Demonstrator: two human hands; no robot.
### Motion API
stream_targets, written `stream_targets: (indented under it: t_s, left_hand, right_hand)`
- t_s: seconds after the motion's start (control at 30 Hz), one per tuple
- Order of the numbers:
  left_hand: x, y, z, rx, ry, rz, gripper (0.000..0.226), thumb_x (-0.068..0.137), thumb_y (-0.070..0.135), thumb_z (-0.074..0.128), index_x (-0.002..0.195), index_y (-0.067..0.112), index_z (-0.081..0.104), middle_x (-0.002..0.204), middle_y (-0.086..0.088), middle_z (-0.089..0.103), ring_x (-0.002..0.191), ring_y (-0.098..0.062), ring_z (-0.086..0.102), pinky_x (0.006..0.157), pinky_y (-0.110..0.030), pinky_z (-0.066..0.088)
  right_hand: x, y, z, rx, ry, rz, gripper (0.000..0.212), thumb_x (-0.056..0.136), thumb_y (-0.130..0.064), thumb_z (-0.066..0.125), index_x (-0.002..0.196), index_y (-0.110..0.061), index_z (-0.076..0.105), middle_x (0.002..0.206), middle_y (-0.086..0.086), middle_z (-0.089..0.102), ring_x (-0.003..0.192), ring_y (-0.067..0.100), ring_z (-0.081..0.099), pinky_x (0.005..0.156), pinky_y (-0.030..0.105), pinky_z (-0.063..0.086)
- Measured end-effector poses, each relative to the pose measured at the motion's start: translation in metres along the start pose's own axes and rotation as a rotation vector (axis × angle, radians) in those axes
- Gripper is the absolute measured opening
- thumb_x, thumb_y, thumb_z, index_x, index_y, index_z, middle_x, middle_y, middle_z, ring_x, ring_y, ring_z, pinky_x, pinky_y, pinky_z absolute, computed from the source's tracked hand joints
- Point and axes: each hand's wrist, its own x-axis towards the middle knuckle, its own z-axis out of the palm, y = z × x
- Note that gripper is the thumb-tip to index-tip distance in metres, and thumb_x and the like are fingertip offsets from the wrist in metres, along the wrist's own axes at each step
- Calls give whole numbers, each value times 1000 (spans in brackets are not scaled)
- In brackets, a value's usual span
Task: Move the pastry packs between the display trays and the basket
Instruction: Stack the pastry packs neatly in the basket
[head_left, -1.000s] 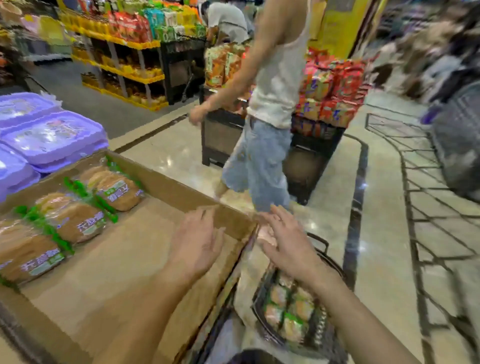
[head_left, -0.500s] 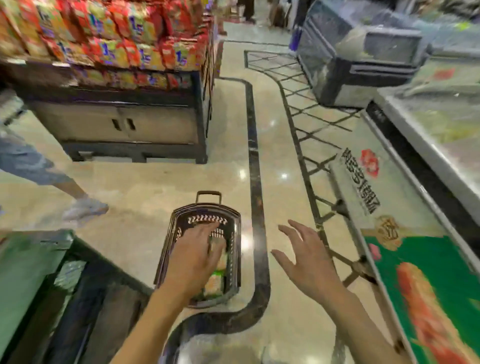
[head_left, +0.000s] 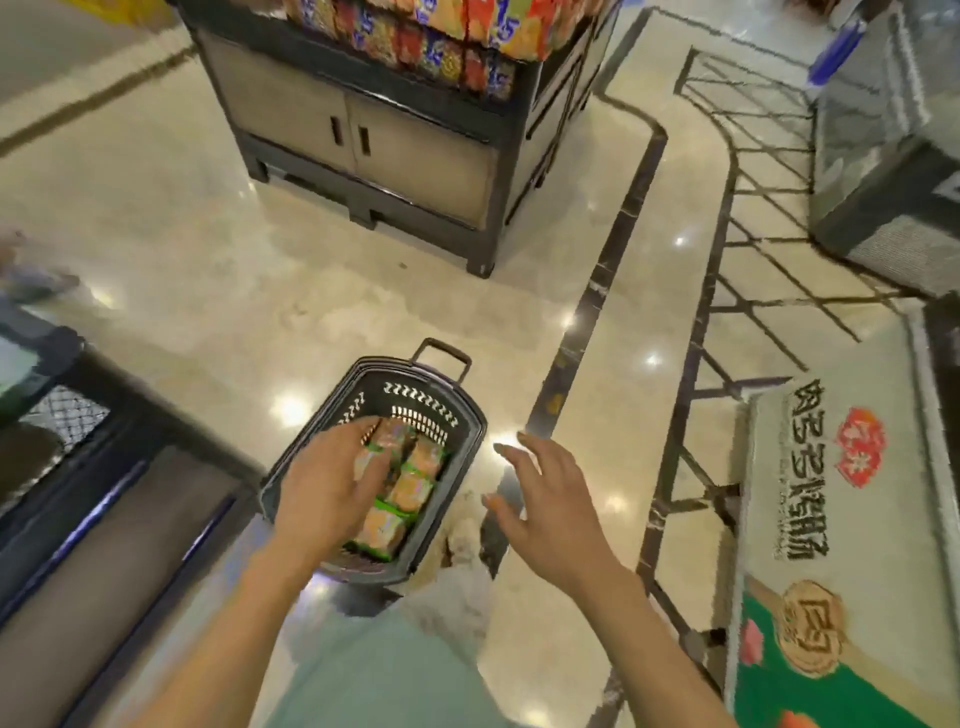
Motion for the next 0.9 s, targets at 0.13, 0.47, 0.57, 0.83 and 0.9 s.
stream_targets:
  t_s: [0.13,0.47,0.57,0.83,0.9]
  left_hand:
    - [45,-8,23,-94,39,-158,60,91,57,41,129,16,62,120,-8,69,110,-32,64,92,-47,52]
    - [106,-25,49,-89,127,-443,45,101,34,58,140,13,53,135,-10,61,125,-31,55,104,-44,44]
    - [120,-31,61,-75,128,-605,44,102,34,53,142,16,52,139,-6,59,128,-29,53,104,-44,42]
    - [153,-91,161,-144,115,-995,42,100,31,55,139,15,52,131,-12,61,120,-34,56,98,-49,48]
    - [165,-113,208,-175,115,-1066,42,100,32,56,138,14,51,129,-12,62,118,-34,56,95,-47,48]
  right_hand:
    - [74,9,-20,-66,-139,-116,70,92,-64,30,150,-26,43,157,3,35,146,26,28,120,36,20]
    - [229,13,-34,-212,-411,-441,61,100,-58,46,152,-25,41,158,2,36,145,24,27,118,35,22]
    - [281,5,-12,-246,-541,-574,59,100,-53,53,149,-21,45,153,6,42,142,27,34,116,39,28]
    - [419,43,111,-266,-855,-646,58,98,-53,55,145,-20,47,142,6,50,132,28,42,110,39,33]
    - [452,58,166,-260,-895,-621,57,97,-51,58,143,-19,48,137,7,52,129,28,44,107,37,33]
